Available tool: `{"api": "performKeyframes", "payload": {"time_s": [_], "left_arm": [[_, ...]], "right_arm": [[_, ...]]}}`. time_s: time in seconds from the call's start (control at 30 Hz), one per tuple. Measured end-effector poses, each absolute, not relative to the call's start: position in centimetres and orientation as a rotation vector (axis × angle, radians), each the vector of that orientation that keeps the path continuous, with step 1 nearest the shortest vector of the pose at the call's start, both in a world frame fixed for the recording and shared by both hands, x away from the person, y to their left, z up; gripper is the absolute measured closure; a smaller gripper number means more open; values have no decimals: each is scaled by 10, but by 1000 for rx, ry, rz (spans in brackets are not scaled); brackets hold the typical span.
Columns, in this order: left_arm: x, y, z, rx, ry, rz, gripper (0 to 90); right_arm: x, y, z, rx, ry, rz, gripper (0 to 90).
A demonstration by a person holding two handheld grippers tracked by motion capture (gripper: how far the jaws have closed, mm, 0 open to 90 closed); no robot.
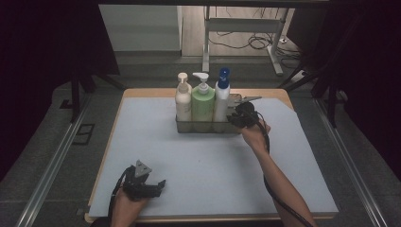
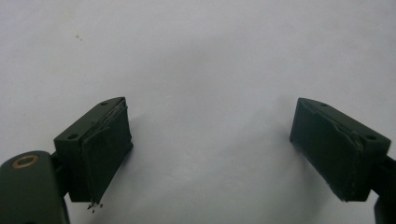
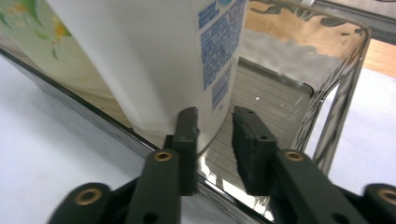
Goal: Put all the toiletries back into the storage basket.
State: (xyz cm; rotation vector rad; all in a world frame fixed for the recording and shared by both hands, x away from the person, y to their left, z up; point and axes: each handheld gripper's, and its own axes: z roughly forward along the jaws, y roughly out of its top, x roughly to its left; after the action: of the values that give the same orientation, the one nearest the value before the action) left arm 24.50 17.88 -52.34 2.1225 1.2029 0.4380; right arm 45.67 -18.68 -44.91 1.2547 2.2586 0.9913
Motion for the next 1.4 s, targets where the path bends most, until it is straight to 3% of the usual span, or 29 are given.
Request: {"api": "performKeyframes", "payload": {"time_s": [0.93, 1.4], "left_arm": [[245, 179, -524, 2121, 1202, 439, 122], [245, 179, -524, 2121, 1202, 439, 122]], "right_arm": [[433, -203, -426, 1161, 2276, 1071, 394], [417, -213, -419, 1080, 2298, 1110, 172]]}}
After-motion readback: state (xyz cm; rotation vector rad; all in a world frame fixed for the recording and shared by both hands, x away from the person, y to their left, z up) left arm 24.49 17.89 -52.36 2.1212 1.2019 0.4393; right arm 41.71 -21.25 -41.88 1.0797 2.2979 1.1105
